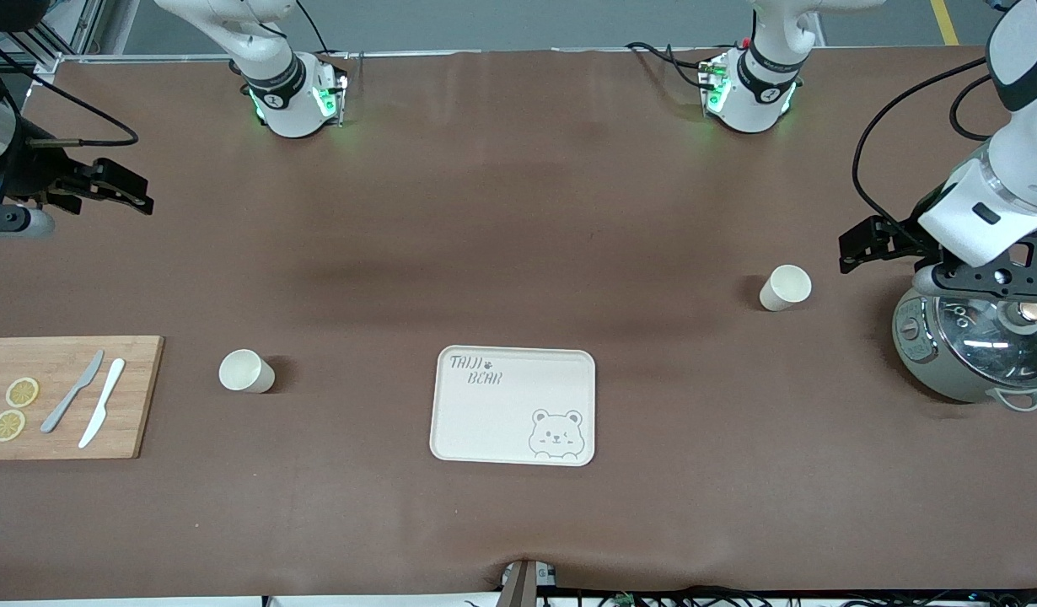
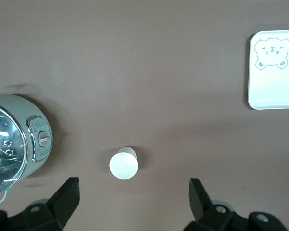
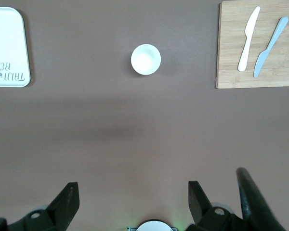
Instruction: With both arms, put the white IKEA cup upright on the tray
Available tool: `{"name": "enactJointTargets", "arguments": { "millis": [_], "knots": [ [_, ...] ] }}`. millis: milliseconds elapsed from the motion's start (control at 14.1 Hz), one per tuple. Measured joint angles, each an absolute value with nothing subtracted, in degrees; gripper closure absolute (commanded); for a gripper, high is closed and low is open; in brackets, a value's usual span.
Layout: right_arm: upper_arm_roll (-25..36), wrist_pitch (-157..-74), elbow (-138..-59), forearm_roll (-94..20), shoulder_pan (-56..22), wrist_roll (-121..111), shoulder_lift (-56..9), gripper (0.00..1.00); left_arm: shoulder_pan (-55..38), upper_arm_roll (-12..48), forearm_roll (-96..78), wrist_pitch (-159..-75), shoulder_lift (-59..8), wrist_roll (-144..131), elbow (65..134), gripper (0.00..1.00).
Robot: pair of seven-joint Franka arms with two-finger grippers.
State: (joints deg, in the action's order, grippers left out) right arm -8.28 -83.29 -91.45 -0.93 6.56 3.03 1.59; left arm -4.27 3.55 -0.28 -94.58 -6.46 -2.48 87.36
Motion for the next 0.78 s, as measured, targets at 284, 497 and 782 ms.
{"name": "enactJointTargets", "arguments": {
  "millis": [284, 497, 782],
  "knots": [
    [-8.29, -83.22, -91.45, -0.93, 6.56, 3.03, 1.58, 0.0, -4.23, 3.52, -0.28, -94.6, -6.47, -2.48, 87.36, 0.0],
    [-8.29, -83.23, -91.34, -0.93, 6.55, 3.03, 1.58, 0.0, -4.26, 3.52, -0.25, -94.71, -6.47, -2.48, 87.36, 0.0],
    [-8.13, -83.24, -90.94, -0.93, 6.63, 3.03, 1.58, 0.0, -4.36, 3.63, -0.05, -95.0, -6.59, -2.47, 87.45, 0.0]
  ]
}}
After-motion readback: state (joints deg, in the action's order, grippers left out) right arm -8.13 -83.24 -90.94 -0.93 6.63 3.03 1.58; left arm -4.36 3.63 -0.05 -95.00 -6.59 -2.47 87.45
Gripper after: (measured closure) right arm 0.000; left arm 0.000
